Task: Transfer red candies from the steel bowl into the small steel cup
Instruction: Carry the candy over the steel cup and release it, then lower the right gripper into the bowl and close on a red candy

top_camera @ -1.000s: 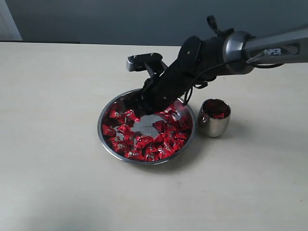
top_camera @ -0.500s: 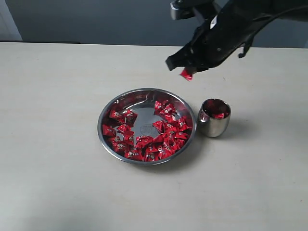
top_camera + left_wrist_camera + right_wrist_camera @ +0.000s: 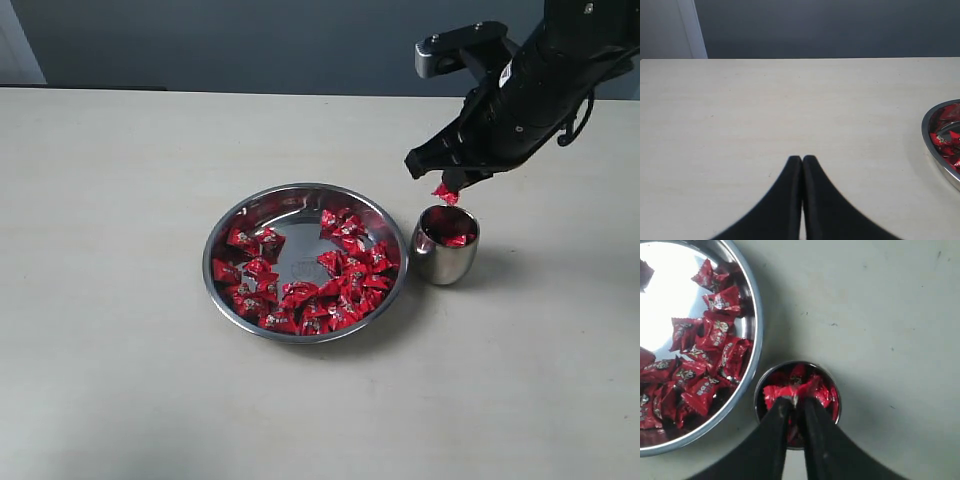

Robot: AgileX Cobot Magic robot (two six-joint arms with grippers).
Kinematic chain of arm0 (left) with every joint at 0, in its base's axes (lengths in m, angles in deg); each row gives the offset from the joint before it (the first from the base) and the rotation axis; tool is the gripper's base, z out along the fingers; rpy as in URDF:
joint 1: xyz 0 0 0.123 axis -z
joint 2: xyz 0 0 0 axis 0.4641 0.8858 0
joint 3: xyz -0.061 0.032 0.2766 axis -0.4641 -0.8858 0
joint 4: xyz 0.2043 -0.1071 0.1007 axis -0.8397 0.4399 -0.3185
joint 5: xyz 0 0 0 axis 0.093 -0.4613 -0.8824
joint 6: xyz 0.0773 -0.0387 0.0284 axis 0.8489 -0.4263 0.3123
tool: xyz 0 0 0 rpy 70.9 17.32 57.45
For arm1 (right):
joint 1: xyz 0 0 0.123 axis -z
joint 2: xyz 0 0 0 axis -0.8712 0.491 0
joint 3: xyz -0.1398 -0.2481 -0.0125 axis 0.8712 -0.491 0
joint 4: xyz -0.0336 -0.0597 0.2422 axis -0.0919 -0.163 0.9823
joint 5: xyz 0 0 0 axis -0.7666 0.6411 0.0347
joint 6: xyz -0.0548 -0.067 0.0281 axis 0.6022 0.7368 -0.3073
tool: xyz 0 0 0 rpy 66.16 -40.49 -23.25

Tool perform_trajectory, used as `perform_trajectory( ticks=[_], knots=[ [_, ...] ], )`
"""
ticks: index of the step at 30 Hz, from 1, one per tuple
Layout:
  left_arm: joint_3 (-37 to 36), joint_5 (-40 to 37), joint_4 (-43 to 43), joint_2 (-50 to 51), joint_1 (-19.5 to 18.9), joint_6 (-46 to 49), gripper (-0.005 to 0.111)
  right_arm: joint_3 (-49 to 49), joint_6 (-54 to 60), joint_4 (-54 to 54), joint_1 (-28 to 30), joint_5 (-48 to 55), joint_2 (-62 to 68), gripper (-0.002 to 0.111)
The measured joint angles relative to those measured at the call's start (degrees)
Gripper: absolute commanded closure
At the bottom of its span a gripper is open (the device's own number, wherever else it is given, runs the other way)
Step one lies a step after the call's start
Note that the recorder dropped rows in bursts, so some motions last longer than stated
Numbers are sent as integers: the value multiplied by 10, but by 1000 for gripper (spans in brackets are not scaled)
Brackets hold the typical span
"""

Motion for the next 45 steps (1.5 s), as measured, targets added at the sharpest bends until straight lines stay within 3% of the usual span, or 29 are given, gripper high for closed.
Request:
perform_trajectory(
  ticks=[3, 12, 17, 23, 29, 36, 45],
  knots=[
    [0, 0, 0, 0, 0, 0, 106, 0, 4, 0, 0, -3, 0, 68],
    [0, 0, 0, 0, 0, 0, 106, 0, 12, 19, 0, -12, 10, 69],
    [0, 0, 0, 0, 0, 0, 106, 0, 130, 169, -15, -27, 14, 69],
    [0, 0, 0, 0, 0, 0, 106, 0, 275, 339, -95, -112, 55, 69],
    [0, 0, 0, 0, 0, 0, 106, 40, 289, 366, -143, -229, 170, 69],
    [0, 0, 0, 0, 0, 0, 106, 155, 289, 372, -144, -218, 280, 69],
    [0, 0, 0, 0, 0, 0, 106, 159, 285, 365, -144, -200, 298, 69]
  ],
)
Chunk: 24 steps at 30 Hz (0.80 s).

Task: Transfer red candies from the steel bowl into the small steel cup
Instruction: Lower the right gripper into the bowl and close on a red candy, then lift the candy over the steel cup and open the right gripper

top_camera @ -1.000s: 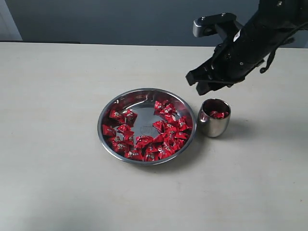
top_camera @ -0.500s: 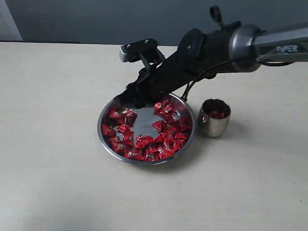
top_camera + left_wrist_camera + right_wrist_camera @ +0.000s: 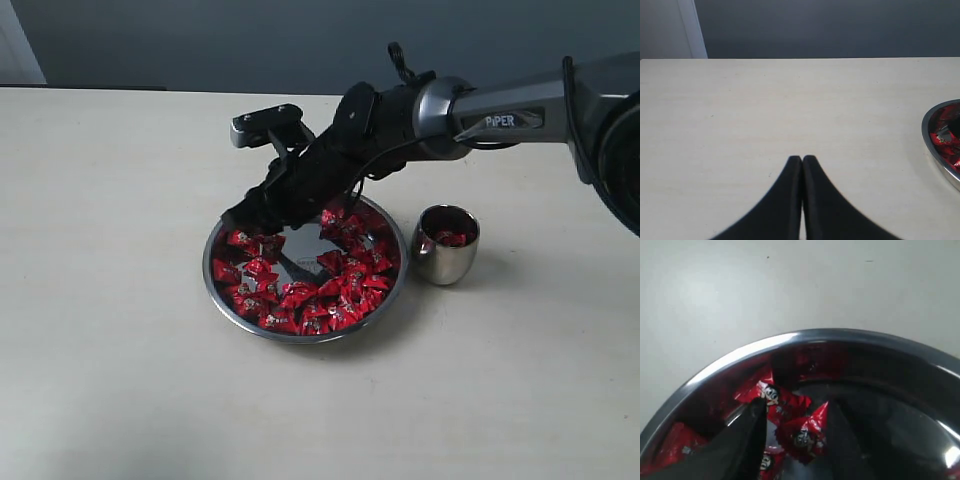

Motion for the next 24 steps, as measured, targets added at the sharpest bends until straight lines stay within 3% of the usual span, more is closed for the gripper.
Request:
perform_trajectory(
  ticks=[10, 13, 15, 19, 24],
  knots=[
    [0, 0, 0, 0, 0, 0, 106, 2, -2, -15, 0, 14, 15, 69],
    [0, 0, 0, 0, 0, 0, 106, 2, -2, -18, 0, 14, 18, 84],
    [0, 0, 0, 0, 0, 0, 106, 2, -2, -18, 0, 14, 19, 108],
    [0, 0, 0, 0, 0, 0, 106, 4, -6, -18, 0, 15, 16, 108],
    [0, 0, 0, 0, 0, 0, 106, 4, -12, -48, 0, 94, -56, 108]
  ],
)
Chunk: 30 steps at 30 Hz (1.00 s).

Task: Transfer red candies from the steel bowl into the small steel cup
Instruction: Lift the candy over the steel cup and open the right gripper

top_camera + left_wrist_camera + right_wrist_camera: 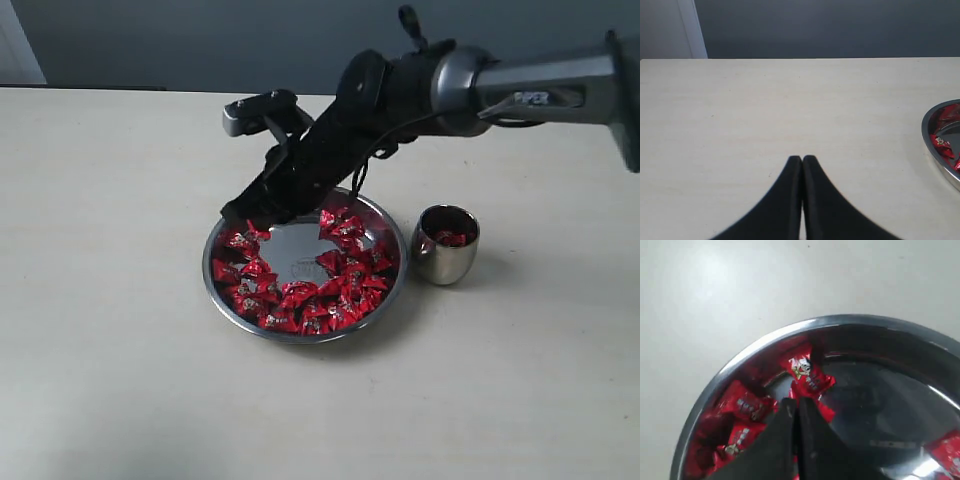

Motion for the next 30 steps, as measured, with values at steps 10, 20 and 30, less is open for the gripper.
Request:
perform_trajectory(
  ticks=[10, 20, 30],
  knots=[
    [0, 0, 0, 0, 0, 0, 106, -92, -198, -256, 35, 54, -193, 108],
    [0, 0, 0, 0, 0, 0, 106, -189, -214, -263, 141, 56, -245, 108],
    [0, 0, 0, 0, 0, 0, 106, -213, -217, -258, 151, 37, -245, 108]
  ],
)
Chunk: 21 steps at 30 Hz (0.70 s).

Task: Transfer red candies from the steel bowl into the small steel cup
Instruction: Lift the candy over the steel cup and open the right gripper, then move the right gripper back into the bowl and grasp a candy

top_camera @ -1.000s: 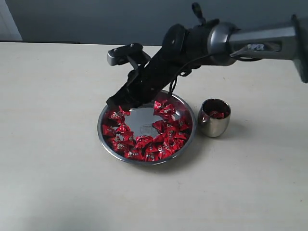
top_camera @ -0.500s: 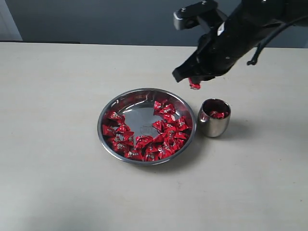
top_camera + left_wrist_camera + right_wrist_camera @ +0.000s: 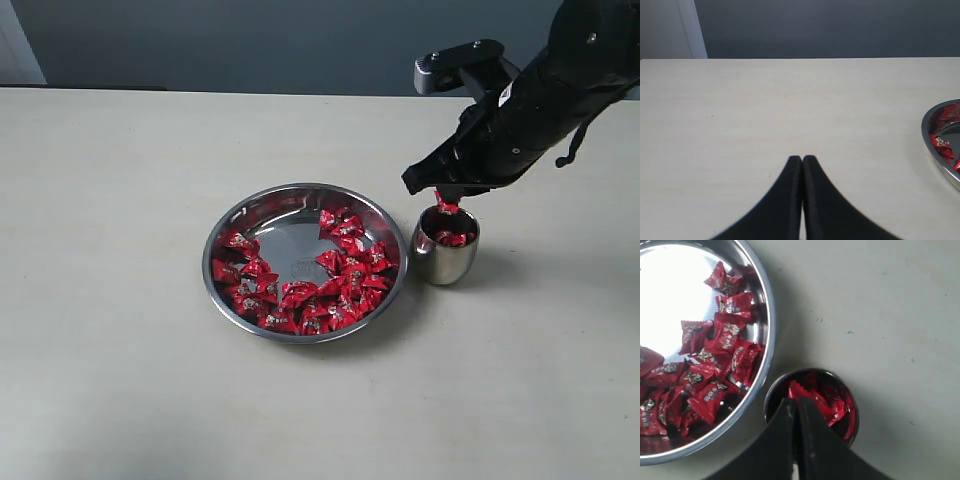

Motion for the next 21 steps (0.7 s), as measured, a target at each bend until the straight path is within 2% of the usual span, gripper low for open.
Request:
perform_trajectory(
  ticks=[4, 6, 12, 21],
  knots=[
    [0, 0, 0, 0, 0, 0, 106, 0, 0, -11, 0, 0, 0, 107],
    [0, 0, 0, 0, 0, 0, 106, 0, 0, -20, 0, 0, 0, 102],
    [0, 0, 0, 0, 0, 0, 106, 0, -1, -30, 0, 1, 0, 66],
    [0, 0, 0, 0, 0, 0, 106, 0, -1, 0, 0, -20, 0, 65]
  ],
)
